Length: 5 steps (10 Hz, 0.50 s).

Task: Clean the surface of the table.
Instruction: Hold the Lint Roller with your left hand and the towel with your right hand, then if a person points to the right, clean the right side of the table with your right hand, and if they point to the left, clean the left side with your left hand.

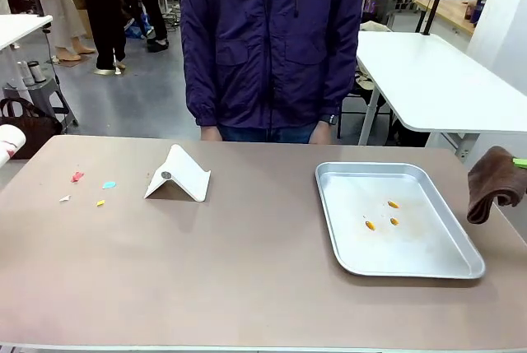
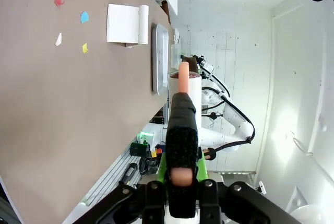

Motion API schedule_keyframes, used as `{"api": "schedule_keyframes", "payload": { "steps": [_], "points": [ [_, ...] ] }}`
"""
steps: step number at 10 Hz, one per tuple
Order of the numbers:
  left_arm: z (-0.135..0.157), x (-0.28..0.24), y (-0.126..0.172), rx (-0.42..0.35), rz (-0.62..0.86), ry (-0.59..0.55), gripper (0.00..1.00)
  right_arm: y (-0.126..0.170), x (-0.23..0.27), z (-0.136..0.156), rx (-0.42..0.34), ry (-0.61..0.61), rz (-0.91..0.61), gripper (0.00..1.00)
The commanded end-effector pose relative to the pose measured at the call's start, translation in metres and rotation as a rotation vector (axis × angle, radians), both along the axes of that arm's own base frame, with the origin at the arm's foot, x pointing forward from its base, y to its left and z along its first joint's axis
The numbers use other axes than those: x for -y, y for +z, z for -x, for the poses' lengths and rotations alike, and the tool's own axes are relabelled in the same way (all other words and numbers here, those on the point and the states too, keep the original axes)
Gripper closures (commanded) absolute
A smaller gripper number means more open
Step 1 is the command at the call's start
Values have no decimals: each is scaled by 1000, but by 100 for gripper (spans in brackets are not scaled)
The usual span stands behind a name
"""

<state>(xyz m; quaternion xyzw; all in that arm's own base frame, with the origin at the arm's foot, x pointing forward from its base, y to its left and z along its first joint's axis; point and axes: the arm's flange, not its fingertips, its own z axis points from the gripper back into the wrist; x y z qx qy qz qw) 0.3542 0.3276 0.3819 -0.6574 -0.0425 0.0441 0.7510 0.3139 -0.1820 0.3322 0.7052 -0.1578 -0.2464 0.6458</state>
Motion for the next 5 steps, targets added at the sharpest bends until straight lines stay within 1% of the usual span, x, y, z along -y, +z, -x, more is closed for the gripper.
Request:
{"api": "schedule_keyframes", "payload": {
  "steps": [1, 5],
  "points": [
    [3, 1, 4, 1, -8, -5, 87, 3, 0, 0, 12, -2, -14, 100],
    [3, 1, 4, 1, -8, -5, 87, 3, 0, 0, 12, -2, -14, 100]
  ]
}}
